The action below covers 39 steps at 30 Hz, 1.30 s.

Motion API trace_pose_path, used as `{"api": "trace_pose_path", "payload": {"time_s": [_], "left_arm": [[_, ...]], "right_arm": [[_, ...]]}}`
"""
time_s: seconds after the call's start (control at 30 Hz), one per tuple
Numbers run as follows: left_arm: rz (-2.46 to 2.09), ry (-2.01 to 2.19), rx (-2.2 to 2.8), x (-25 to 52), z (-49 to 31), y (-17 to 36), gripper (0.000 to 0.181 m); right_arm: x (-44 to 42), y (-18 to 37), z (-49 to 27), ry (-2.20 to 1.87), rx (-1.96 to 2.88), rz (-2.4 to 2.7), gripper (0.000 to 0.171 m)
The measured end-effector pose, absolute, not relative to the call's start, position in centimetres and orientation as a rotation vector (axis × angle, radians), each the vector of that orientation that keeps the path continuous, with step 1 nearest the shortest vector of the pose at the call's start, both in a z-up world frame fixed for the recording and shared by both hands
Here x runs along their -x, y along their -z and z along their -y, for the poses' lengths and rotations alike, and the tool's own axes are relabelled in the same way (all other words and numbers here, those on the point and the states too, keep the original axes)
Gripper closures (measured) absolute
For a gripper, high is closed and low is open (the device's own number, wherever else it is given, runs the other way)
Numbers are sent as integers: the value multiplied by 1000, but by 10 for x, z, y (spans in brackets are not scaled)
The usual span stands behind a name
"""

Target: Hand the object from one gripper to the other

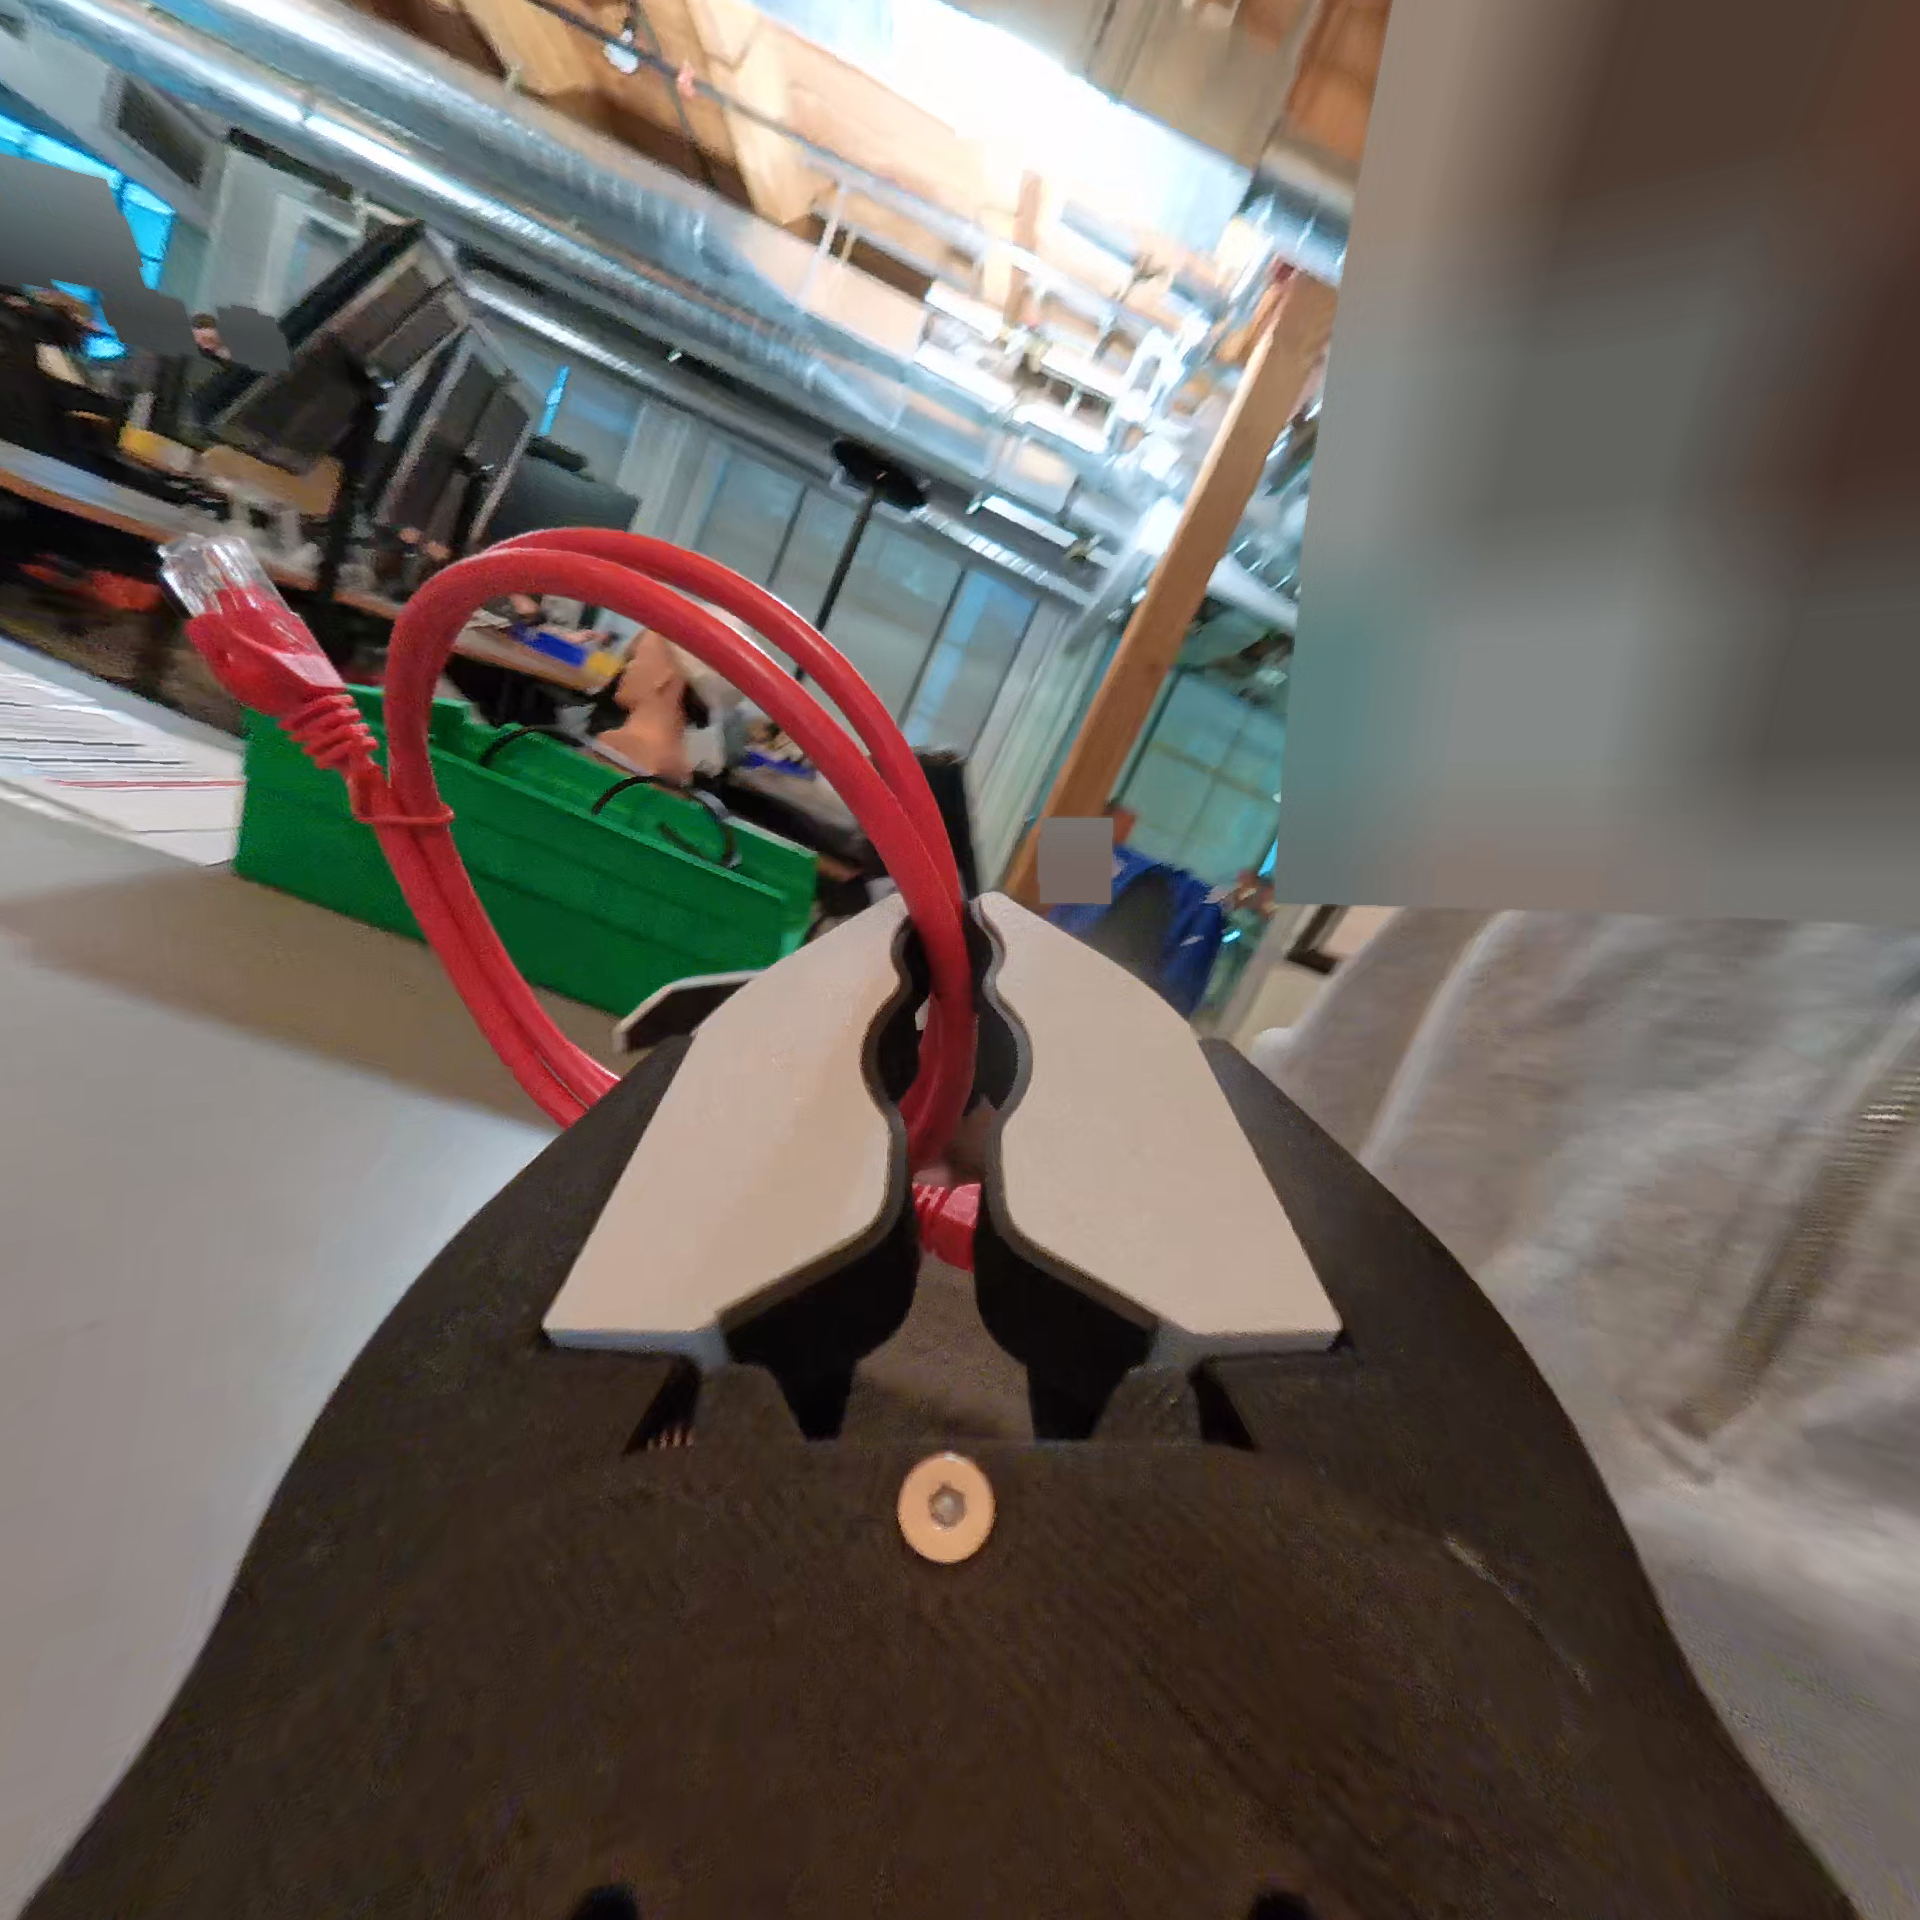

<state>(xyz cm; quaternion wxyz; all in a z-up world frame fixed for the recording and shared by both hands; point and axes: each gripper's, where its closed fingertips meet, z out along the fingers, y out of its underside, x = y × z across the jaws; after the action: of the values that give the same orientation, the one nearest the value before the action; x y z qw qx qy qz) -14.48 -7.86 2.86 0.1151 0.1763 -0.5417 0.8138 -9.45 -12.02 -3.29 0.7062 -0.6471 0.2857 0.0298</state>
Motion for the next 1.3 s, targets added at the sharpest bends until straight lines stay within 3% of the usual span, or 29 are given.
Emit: {"api": "trace_pose_path", "payload": {"time_s": [0.17,0.27,0.47,0.63,0.73,1.0,1.13,1.3], "left_arm": [[1288,-2363,-448,138,62,-43,177],[1188,-2337,-436,122,51,-45,177],[1305,-2322,-478,68,41,-41,174],[1519,-2356,-832,-10,28,-11,120],[1647,-2377,-995,-36,16,4,108],[2059,-2522,-1020,-24,23,4,117],[2388,-2520,-737,5,56,2,137],[2768,-2234,-613,17,94,38,132]], "right_arm": [[77,29,92,-463,1227,-737,130],[59,13,81,-640,1079,-712,152],[6,-5,88,-457,1096,-713,160],[-49,-2,103,-165,1220,-775,160],[-67,15,111,-84,1254,-874,160],[-60,37,126,-39,1252,-1041,160],[-61,40,135,55,1269,-1090,160],[-65,48,136,98,1283,-1129,160]]}}
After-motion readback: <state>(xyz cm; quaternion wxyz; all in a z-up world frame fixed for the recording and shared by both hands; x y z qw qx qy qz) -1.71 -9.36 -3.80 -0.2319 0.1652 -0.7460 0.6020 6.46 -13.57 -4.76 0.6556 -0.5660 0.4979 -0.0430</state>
